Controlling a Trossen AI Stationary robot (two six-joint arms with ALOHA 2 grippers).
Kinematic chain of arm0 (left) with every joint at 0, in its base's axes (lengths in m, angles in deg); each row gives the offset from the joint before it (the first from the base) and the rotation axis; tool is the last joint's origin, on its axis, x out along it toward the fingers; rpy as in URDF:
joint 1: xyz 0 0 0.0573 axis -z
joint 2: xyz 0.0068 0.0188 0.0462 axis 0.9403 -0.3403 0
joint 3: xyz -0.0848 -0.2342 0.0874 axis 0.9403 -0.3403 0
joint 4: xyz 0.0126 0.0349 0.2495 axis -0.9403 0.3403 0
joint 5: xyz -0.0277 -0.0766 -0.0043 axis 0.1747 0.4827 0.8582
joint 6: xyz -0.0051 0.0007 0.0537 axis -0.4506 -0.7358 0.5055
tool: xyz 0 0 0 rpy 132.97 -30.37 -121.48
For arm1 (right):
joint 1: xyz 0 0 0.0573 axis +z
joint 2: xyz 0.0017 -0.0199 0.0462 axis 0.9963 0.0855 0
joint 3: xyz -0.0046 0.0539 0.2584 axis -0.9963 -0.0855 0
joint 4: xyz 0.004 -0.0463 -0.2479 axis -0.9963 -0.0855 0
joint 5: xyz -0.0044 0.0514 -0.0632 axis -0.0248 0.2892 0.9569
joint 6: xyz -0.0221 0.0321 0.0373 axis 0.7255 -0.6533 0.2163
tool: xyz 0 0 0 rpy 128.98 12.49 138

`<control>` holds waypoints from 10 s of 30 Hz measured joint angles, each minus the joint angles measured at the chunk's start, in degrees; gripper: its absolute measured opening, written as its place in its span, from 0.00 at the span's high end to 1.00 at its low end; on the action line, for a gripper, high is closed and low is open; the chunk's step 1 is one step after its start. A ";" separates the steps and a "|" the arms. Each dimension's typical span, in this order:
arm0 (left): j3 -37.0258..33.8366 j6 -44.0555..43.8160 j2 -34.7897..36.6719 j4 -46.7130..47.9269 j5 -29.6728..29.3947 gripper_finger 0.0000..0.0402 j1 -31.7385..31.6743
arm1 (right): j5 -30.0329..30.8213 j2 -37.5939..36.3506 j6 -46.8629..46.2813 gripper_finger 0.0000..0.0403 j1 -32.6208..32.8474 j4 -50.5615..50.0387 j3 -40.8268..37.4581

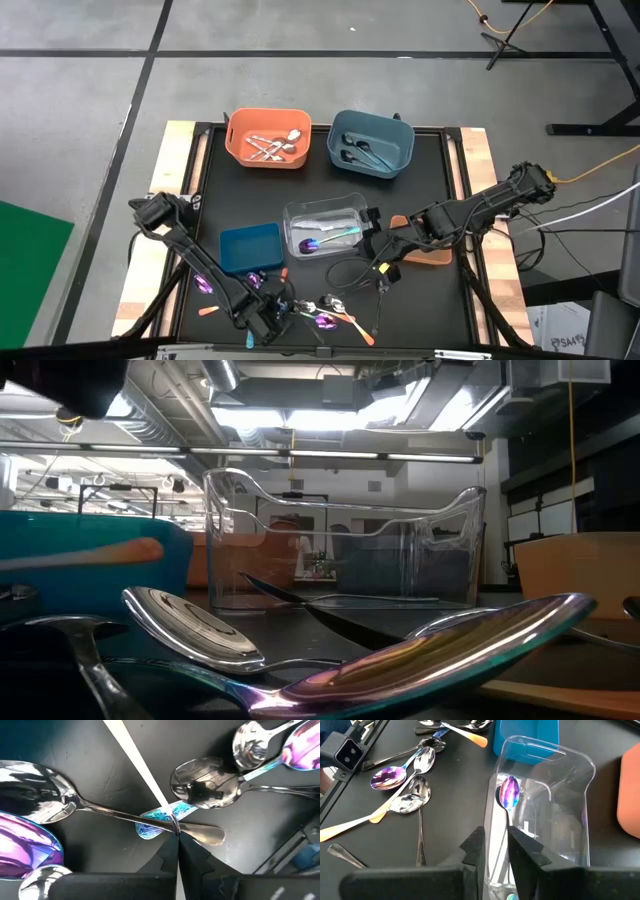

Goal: Sort silverware by color (type)
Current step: Put the orange spoon into the blue bin, then put the black spoon into the light orange bin

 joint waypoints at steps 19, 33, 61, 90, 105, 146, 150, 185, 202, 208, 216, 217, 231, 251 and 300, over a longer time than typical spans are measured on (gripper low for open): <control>0.04 11.29 14.01 7.01 -0.91 1.00 -1.13 | 0.00 0.00 0.02 0.82 0.00 0.07 0.00; 0.06 15.28 25.44 33.02 -0.80 1.00 -5.48 | 0.02 0.00 0.00 0.82 0.00 0.04 0.00; -20.90 29.39 24.85 26.27 -3.80 1.00 -7.23 | -1.46 0.00 -0.05 0.82 0.04 0.07 0.02; -29.65 30.21 24.89 15.51 -3.86 1.00 -7.23 | -1.49 0.00 -0.02 0.82 0.00 0.07 0.01; -29.65 30.20 24.87 15.51 -3.86 0.99 -7.23 | -1.49 0.00 -0.02 0.82 0.00 0.07 0.02; -20.68 31.85 24.85 16.25 -8.69 0.79 -7.19 | -2.88 0.00 -31.38 0.82 17.27 -7.85 0.02; -18.29 31.86 24.85 16.24 -9.60 0.79 -7.16 | -4.69 0.00 -37.99 0.82 18.94 -7.82 0.02; -13.63 31.80 24.85 16.16 -19.45 0.79 -7.19 | -1.86 12.81 -108.02 0.58 20.24 -11.41 0.02; -13.63 31.78 24.85 16.14 -23.49 0.79 -7.18 | -3.39 23.70 -112.17 0.58 20.24 -7.64 0.02; -13.63 31.79 24.85 16.12 -23.49 0.79 -7.16 | -3.37 25.76 -112.15 0.58 20.24 -6.74 0.02; -13.63 31.80 24.85 16.10 -23.47 0.79 -7.16 | -2.84 26.45 -112.13 0.58 20.24 -6.28 0.02; -13.63 31.80 24.85 16.12 -23.47 0.79 -7.16 | -2.84 26.45 -112.13 0.58 20.24 -6.21 0.02; -13.63 31.70 24.85 15.59 -23.34 0.79 -7.16 | -5.12 26.87 -112.29 0.58 20.24 -1.31 -3.15; -13.63 31.69 24.85 14.33 -23.36 0.79 -7.16 | -7.27 26.74 -113.70 0.73 20.24 -0.06 -4.15; -13.63 31.87 24.85 14.30 -23.64 0.79 -7.16 | -9.47 19.32 -99.27 1.00 20.28 -36.64 7.99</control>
